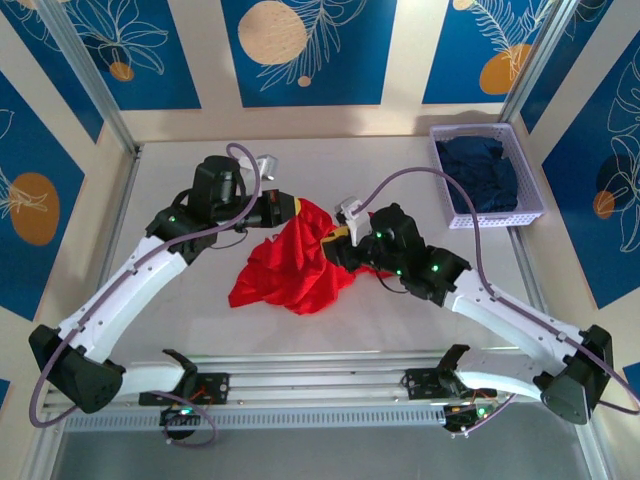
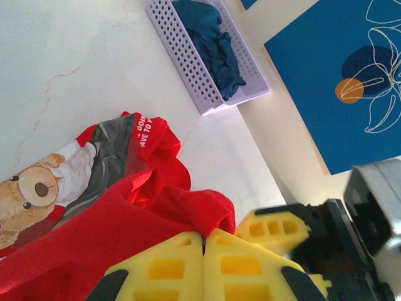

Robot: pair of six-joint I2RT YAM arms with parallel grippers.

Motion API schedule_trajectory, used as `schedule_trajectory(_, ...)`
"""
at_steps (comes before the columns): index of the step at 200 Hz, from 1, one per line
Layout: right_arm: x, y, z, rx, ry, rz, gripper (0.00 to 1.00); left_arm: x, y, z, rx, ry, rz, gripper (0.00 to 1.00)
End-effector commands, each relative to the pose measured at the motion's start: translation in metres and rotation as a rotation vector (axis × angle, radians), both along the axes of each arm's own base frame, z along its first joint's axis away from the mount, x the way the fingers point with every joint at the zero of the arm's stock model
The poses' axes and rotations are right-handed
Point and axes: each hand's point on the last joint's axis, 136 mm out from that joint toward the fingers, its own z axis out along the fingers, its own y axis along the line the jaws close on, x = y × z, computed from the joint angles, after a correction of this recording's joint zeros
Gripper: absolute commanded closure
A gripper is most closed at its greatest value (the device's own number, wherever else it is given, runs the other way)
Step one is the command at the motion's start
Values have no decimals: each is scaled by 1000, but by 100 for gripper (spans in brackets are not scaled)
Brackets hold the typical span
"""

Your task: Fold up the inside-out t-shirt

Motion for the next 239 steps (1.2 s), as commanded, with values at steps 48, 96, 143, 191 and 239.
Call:
schedule_trajectory(48,21,14,17,-17,-106,-45,78,5,2,0,-12,-5,15,100)
schedule_trajectory(96,44,16,11,-88,-136,-110,78,2,3,1,-13,-7,10,100)
schedule_trajectory(143,49,17,14,-77,-100,-103,100,5,6,-4,10,-13,28,100)
schedule_trajectory(191,21,-3,57,226,108,73,100,18,15,-22,99,-33,89,100)
schedule_trajectory(239,15,6,32,88,56,80,94,19,12,-23,89,-27,81,100)
